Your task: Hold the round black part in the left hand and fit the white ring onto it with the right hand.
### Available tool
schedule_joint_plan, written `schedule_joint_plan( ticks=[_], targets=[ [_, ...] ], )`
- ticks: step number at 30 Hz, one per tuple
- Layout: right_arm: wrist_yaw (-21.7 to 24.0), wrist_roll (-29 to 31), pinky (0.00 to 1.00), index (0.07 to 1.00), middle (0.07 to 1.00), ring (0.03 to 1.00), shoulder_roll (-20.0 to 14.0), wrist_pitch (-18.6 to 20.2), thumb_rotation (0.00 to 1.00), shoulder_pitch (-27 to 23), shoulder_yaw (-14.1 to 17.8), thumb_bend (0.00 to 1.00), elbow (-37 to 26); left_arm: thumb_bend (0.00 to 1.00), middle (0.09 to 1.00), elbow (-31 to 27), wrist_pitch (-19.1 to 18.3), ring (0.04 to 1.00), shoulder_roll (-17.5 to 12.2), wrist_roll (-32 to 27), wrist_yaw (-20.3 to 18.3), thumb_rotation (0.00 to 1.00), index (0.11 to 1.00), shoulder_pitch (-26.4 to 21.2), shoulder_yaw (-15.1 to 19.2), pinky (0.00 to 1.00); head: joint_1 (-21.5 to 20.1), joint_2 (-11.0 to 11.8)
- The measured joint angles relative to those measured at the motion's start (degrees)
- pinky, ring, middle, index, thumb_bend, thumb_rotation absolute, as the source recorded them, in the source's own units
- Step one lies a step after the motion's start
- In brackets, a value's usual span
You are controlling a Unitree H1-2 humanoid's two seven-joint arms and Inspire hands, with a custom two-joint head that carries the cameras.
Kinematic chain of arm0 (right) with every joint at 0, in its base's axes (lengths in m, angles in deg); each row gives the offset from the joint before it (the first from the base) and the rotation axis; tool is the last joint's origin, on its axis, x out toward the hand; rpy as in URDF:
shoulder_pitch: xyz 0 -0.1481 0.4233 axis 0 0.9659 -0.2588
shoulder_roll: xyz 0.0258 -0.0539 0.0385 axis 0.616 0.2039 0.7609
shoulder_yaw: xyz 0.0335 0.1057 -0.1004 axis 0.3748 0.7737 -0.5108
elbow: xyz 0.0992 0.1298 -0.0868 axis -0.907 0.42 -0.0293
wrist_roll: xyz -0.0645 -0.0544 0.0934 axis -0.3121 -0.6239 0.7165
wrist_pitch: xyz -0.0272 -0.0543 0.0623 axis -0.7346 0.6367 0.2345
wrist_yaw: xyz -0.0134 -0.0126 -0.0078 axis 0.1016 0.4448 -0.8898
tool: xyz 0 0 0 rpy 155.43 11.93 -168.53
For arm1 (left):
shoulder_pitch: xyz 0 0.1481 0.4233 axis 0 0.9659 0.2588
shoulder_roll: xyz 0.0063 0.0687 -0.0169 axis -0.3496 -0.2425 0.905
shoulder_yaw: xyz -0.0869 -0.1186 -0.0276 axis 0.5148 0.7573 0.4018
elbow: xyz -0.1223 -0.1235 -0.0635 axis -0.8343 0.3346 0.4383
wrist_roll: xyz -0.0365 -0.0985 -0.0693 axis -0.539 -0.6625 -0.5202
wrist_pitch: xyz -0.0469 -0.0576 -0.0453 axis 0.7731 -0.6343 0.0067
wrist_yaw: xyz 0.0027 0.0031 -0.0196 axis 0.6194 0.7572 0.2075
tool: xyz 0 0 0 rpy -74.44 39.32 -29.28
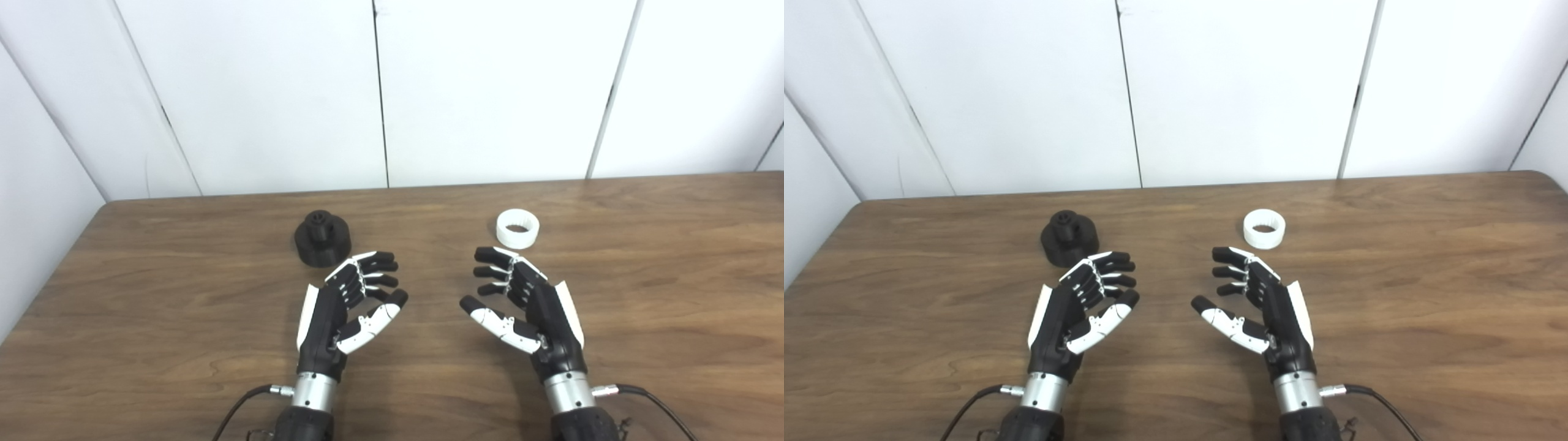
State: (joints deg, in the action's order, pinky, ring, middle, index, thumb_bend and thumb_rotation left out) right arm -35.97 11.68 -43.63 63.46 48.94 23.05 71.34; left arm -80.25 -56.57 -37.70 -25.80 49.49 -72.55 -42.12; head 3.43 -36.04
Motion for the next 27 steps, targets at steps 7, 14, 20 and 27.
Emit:
schedule_joint_plan(
  ticks=[7, 14, 20, 27],
  targets=[
    [0.1, -0.2, 0.6, 0.724, 0.761, 0.712, 0.0, 0.0, 0.26, 0.0, -0.1, 0.66, 0.0, 0.61, 0.681, -0.2, -0.3, 0.608, -1.2, 6.7, 1.0, 0.2, 0.659, -0.1, -0.9, 0.49, 0.8, -0.1],
    [0.2, 0.4, 0.6, 0.726, 0.762, 0.714, 0.0, 0.0, 0.26, -0.1, -0.1, 0.67, 0.0, 0.66, 0.728, -6.8, -8.6, 0.668, -6.5, 21.2, 1.2, 0.19, 0.709, -0.1, -2.0, 0.56, 0.8, -0.3],
    [0.3, 0.8, 0.59, 0.728, 0.765, 0.714, 0.0, 0.0, 0.26, -0.1, -0.1, 0.67, 0.0, 0.69, 0.779, -11.2, -14.5, 0.727, -10.6, 33.8, -0.8, 0.28, 0.748, -0.2, -4.9, 0.58, 1.0, -0.2],
    [0.4, 1.0, 0.59, 0.732, 0.769, 0.718, -0.1, 0.0, 0.26, -0.1, 0.1, 0.66, 0.0, 0.77, 0.788, -12.3, -15.6, 0.737, -15.6, 46.0, -0.8, 0.27, 0.733, -2.1, -6.2, 0.58, 1.4, -0.1]
  ],
)
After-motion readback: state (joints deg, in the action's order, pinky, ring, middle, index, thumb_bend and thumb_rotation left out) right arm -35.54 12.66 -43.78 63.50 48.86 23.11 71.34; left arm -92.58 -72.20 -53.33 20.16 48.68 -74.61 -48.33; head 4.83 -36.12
